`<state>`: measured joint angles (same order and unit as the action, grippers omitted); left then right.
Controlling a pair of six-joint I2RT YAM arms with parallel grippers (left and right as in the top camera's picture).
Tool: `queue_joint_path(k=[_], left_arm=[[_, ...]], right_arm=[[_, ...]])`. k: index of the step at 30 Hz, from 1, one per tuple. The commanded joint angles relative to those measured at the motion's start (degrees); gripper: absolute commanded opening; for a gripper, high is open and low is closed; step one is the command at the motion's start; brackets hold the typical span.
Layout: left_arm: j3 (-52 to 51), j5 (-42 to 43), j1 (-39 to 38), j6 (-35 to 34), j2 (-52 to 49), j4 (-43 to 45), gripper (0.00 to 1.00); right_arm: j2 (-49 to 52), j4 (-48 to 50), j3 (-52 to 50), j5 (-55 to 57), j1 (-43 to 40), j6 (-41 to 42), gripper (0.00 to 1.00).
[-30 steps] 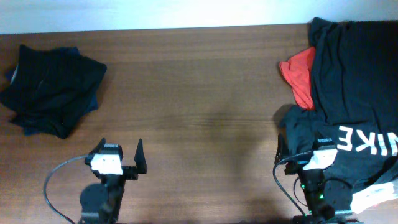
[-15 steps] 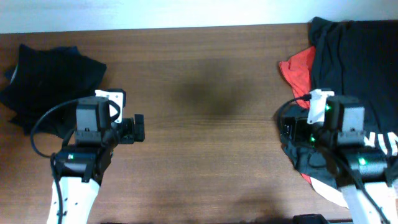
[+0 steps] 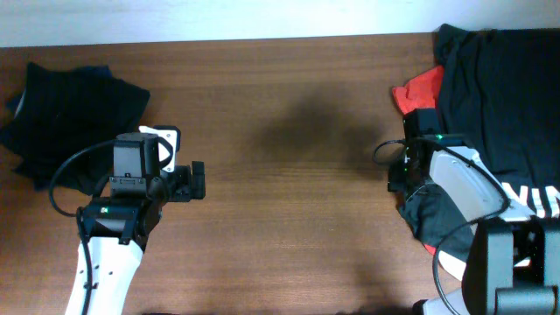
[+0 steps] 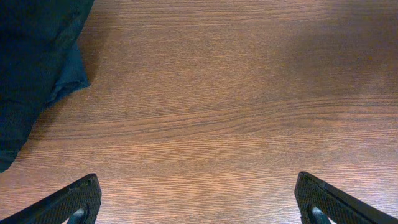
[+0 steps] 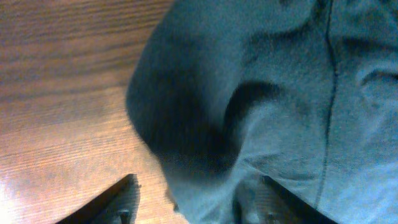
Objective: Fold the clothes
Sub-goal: 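Reach the right gripper into the right pile and grasp the black NIKE shirt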
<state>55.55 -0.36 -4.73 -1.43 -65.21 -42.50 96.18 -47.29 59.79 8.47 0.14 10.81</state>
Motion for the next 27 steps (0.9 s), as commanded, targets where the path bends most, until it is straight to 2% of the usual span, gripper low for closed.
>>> queue_joint_path(k=[1,7,10,12,13,14,15,19,22,24,27], left_arm=[[1.18,0.66,0.28,0.66,-0.15,0.22,0.99],[1.18,0.66,0.28,0.66,-0.15,0.22,0.99],[1.18,0.66,0.28,0.66,-0.15,0.22,0.99],[1.18,0.66,0.28,0.66,-0.15,0.22,0.99],[1.18,0.66,0.28,0.66,-0.15,0.22,0.99],[1.18,0.66,0.28,0.66,-0.15,0.2,0.99],[1.18,0.66,0.28,0.66,-0.15,0.2,0.99],[1.18,0.66,0.28,0.66,-0.15,0.2,0.99],[1.18,0.66,0.28,0.66,-0.15,0.2,0.99],[1.18,0.63,0.28,0.66,-0.15,0.22,0.99],[1.18,0.66,0.28,0.66,-0.15,0.22,0.99]], right_arm=[[0.59,1.92,0.5,3.63,-0.26,0.68,0.49],[0.74,2.56,-0.87,4.44,-0.26,0.68,0.45],[0.74,2.75,-0.98,1.81,-0.26,0.66,0.33],[0.74,2.78,-1.07,1.2,-0.26,0.66,0.31],[0.74,2.78,-1.07,1.22,-0.26,0.66,0.26],[0.74,2.78,-1.07,1.22,-0.26,0.66,0.13],[0.74,2.78,-1.07,1.2,-0.26,0.66,0.04],[-0.74,0.44,0.44,1.27,-0.63,0.68,0.04],[-6.84,-6.99,11.41,1.44,-5.73,0.66,0.04],[-10.03,-12.94,22.43,1.44,-10.47,0.63,0.04],[-12.28,-17.79,34.53,1.2,-15.34,-1.57,0.04]])
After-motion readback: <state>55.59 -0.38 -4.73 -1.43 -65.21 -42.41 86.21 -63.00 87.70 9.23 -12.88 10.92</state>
